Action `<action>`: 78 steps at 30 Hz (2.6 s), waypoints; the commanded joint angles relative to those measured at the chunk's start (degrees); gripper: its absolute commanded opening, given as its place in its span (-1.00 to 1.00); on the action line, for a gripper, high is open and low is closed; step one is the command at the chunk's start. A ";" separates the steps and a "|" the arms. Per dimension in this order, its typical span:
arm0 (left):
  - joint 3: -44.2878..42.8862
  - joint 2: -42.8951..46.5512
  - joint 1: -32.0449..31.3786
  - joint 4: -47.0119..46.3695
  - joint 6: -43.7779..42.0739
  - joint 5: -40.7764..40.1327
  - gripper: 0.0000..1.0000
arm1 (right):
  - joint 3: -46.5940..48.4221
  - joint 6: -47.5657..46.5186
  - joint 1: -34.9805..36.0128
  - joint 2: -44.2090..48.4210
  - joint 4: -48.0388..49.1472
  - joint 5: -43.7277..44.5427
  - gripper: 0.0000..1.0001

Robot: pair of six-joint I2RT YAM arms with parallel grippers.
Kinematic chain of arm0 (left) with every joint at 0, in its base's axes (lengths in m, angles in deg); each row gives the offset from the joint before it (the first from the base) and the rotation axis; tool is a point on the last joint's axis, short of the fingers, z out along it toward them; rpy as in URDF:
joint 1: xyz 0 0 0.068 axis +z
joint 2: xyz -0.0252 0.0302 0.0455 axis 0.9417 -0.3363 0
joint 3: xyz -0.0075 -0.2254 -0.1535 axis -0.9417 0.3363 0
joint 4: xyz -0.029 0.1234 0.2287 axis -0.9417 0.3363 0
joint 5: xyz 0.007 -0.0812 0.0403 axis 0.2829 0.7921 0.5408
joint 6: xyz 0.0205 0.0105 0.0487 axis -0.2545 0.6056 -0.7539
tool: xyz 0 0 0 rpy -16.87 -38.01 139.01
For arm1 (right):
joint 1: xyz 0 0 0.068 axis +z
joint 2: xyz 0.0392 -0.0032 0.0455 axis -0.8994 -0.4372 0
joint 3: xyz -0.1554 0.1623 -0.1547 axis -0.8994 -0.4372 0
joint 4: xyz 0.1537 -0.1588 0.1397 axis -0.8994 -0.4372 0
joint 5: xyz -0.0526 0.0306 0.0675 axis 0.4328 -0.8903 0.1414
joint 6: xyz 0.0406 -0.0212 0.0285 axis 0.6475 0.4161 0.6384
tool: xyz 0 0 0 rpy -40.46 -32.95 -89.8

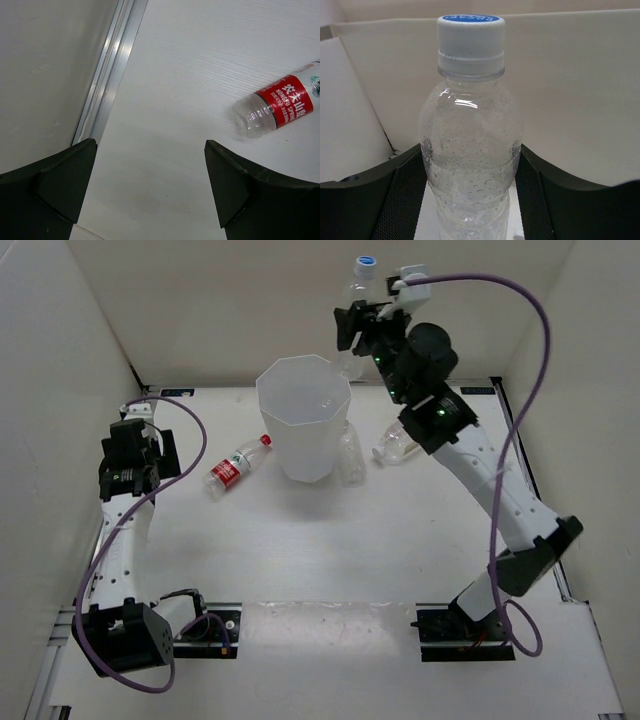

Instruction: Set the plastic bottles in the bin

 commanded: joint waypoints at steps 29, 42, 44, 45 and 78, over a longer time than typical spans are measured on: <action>3.01 3.96 0.90 0.86 -0.56 3.49 1.00 | 8.16 -3.65 2.34 -12.95 -3.45 -0.73 0.99; 2.84 -0.34 -5.85 8.60 -40.95 21.32 1.00 | 3.35 0.39 1.72 0.83 -9.86 -5.74 0.99; 0.47 -4.18 -7.53 9.21 -43.36 23.35 1.00 | -1.30 0.91 1.72 4.26 -10.39 -6.27 0.99; -1.19 -6.04 -8.32 10.26 -43.36 24.14 1.00 | -2.90 1.44 1.72 5.41 -10.39 -6.27 0.99; -12.82 -34.01 -12.11 -0.28 -34.22 35.83 1.00 | -21.28 2.24 1.19 23.97 -19.18 6.47 0.99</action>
